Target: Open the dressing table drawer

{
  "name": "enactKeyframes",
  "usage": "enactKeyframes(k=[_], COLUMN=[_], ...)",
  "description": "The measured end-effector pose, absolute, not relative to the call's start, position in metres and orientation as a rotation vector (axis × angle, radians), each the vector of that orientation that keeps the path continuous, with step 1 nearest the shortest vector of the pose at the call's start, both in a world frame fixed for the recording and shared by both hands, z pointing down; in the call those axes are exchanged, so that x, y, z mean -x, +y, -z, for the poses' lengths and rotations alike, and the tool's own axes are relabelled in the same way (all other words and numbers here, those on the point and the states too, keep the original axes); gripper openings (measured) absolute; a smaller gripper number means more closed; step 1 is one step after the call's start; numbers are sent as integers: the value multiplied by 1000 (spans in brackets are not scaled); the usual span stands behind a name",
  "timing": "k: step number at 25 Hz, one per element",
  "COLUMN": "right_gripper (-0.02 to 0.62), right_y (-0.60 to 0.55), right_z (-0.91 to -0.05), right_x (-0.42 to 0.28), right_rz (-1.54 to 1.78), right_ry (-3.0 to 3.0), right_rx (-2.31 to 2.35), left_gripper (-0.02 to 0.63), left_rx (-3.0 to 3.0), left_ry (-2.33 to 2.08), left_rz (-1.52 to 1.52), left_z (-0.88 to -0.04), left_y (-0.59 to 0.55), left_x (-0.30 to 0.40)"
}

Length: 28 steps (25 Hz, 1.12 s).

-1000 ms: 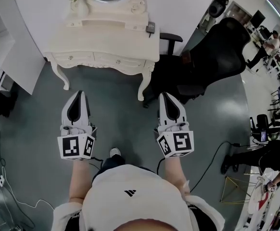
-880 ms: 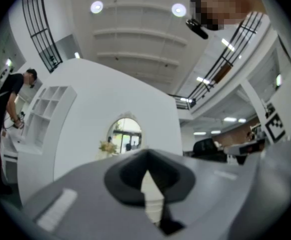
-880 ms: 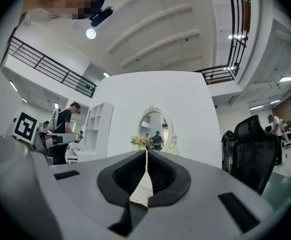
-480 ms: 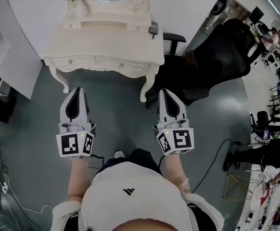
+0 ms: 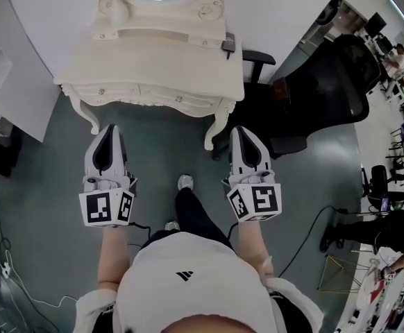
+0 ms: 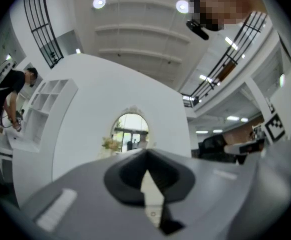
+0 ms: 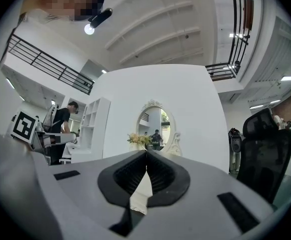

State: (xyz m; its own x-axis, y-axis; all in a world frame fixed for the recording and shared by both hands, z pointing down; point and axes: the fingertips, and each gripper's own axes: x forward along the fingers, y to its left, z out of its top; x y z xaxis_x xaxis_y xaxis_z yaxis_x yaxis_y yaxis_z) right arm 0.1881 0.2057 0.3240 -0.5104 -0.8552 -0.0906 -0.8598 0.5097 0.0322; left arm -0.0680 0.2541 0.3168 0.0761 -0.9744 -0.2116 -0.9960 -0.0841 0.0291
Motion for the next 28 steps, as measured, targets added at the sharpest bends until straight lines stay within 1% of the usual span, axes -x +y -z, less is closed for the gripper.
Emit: enactKeyframes(k=[17,28], right_gripper=[-11,-11], right_y=[33,-51], right_z=[-300,-306], right_x=[-171,-180], right_rz=[-167,-128], right_ry=[2702,2707], right_rx=[1410,1366], left_gripper=[8,8], left_rx=[2135,2122], left_ry=[2047,2035], left_rz=[-308,-276], left_z=[-293,-289], left_y=[99,18], left_x=[73,54])
